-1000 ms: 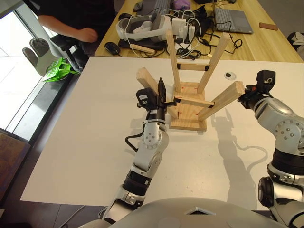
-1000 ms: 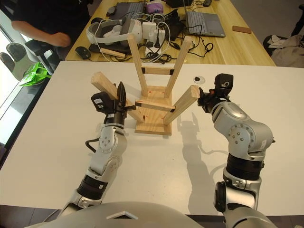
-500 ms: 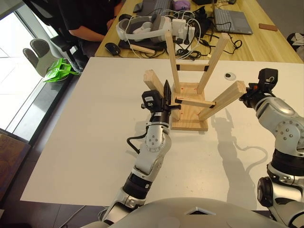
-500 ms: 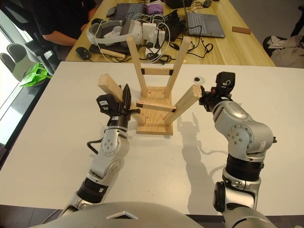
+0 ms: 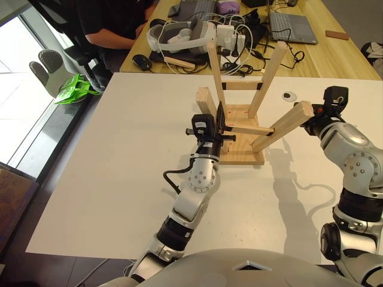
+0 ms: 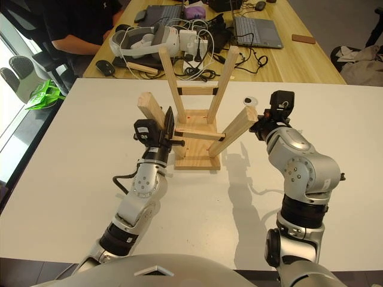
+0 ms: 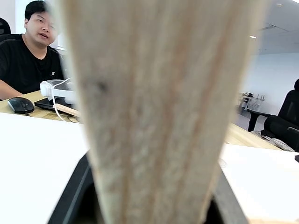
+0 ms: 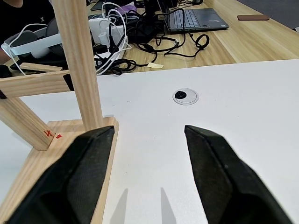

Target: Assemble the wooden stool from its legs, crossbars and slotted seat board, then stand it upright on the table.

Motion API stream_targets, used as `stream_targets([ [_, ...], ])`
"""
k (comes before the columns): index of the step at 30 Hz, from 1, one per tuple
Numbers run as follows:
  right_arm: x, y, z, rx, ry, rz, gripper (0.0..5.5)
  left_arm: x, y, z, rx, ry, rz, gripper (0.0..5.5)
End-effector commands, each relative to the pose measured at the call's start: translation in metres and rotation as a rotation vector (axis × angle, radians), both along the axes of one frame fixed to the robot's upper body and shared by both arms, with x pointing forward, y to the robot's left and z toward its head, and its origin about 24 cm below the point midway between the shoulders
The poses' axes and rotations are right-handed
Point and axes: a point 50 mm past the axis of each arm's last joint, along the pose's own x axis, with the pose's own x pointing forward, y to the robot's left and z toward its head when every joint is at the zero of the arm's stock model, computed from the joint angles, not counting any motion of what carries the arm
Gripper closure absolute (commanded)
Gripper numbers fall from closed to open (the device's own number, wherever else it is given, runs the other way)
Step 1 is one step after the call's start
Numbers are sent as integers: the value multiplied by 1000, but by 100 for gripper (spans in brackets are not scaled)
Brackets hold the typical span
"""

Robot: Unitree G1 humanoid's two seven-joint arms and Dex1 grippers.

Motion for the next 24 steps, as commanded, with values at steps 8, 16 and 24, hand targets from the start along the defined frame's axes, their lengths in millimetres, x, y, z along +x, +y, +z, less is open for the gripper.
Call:
stream_targets([
  [8,2,0,5,-19,-13,8,272,3,-16,-22,-222,298,114,450],
  [16,3,1,8,-29,-27,8,272,4,-20,-32,-161,362,132,450],
  [24,5,0,9,-38,-36,12,272,7,-17,-37,-123,372,163,450],
])
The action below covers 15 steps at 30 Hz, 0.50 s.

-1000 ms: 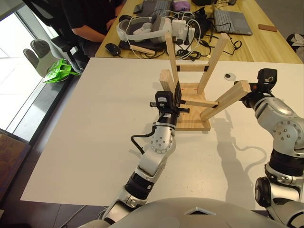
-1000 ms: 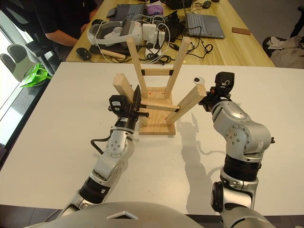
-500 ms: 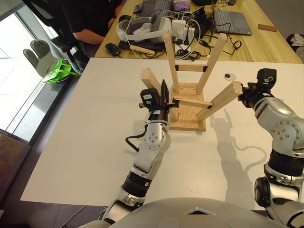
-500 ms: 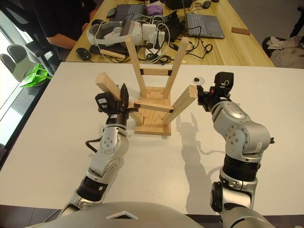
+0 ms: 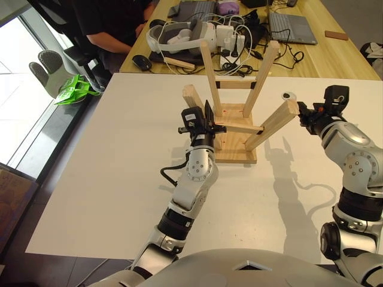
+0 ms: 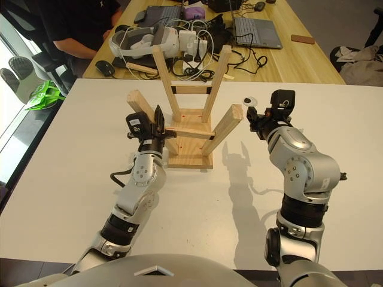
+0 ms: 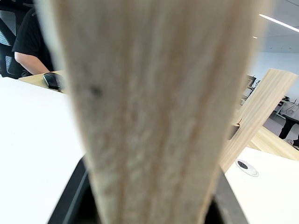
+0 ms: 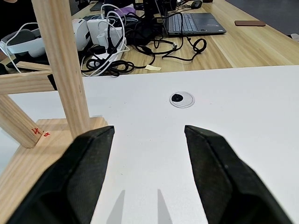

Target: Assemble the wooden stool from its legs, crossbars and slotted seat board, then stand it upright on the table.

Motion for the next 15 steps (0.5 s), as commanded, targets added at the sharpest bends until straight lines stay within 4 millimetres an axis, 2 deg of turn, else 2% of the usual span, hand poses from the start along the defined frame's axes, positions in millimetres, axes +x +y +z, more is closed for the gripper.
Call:
stream_targets([
  [1,4,2,8,-10,-30,9,272,-11,-28,-24,-31,187,20,450],
  [4,5,3,9,-11,-31,10,272,-13,-34,-14,24,102,-15,450],
  [13,6,3,9,-12,-34,11,272,-16,-22,-14,-169,85,13,450],
  [14,6,3,9,-12,-35,12,272,-16,-22,-14,-179,83,9,413],
  [15,5,3,9,-13,-35,13,272,-17,-23,-14,-189,78,0,408],
])
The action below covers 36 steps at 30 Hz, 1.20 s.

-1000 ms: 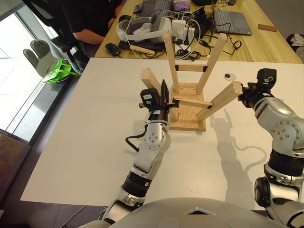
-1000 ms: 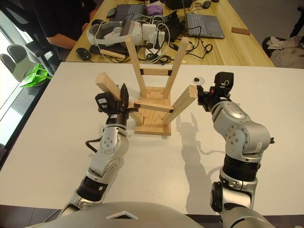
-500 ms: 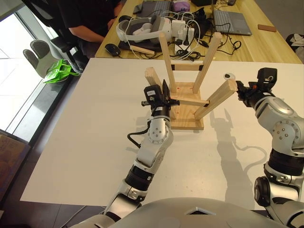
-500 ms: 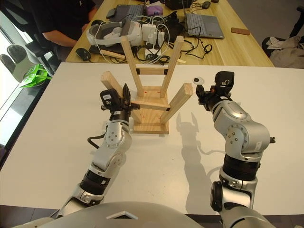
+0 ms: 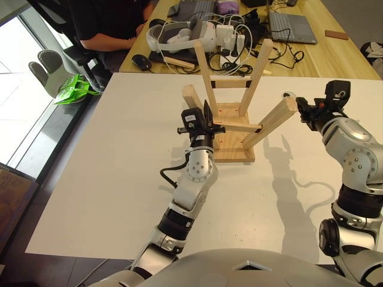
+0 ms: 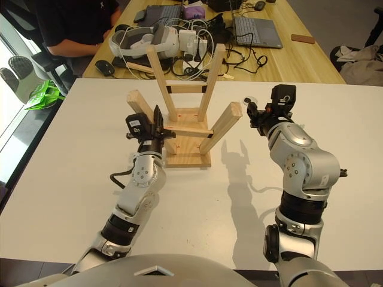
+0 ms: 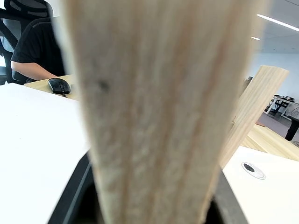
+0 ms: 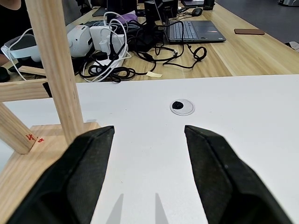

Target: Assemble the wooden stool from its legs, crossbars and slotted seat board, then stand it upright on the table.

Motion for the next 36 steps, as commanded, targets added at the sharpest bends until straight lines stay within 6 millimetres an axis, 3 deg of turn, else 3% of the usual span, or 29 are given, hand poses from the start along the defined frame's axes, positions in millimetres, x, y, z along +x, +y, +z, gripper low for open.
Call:
stream_targets([
  [1,1,2,3,0,-10,7,272,-15,-26,-12,-199,102,-21,387],
  [18,0,3,1,0,-12,6,272,-16,-31,5,-195,-10,-96,164],
  [28,1,2,4,-16,-43,3,272,-14,-24,27,-162,-106,-96,164],
  [29,2,2,8,-14,-72,-4,272,-13,-24,28,-160,-109,-99,164],
  [32,8,1,45,59,-314,13,272,-13,-22,33,-152,-128,-107,164],
  [36,12,-4,110,181,-638,94,272,-10,-16,42,-144,-156,-112,164],
])
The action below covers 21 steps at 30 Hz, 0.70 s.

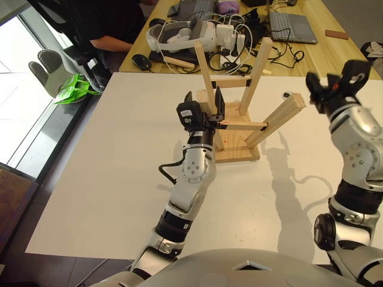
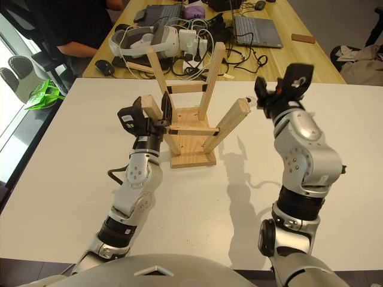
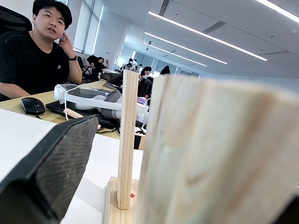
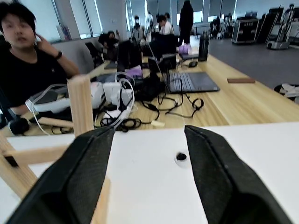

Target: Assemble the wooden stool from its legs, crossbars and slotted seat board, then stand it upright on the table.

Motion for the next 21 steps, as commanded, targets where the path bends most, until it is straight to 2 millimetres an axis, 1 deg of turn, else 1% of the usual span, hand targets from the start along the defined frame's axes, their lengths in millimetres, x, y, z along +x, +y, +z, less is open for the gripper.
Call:
stream_targets([
  [1,1,-3,56,93,-253,82,272,-4,-14,11,-96,7,-24,164],
  [2,-2,4,66,147,-290,153,272,-4,-13,12,-95,6,-24,164],
  [3,-7,15,75,206,-316,265,272,-4,-13,12,-94,8,-25,164],
  [5,-23,45,84,288,-313,572,272,-4,-12,11,-92,13,-23,164],
  [6,-35,60,80,280,-277,733,272,-4,-12,10,-92,16,-21,164],
  [7,-47,69,70,247,-226,862,272,-4,-12,9,-93,19,-19,164],
  [8,-57,74,60,226,-173,962,272,-4,-12,9,-93,22,-16,164],
  [9,-65,76,53,215,-133,1021,272,-4,-13,8,-93,24,-15,164],
  [13,-83,69,28,212,27,1106,272,-5,-12,5,-89,33,-8,164],
  [15,-91,61,17,197,106,1128,272,-6,-11,3,-83,39,-3,164],
  [18,-96,47,11,236,183,1135,272,-6,-11,0,-77,48,1,164],
  [21,-109,28,-1,179,342,1208,272,-6,-13,-1,-72,53,-6,164],
])
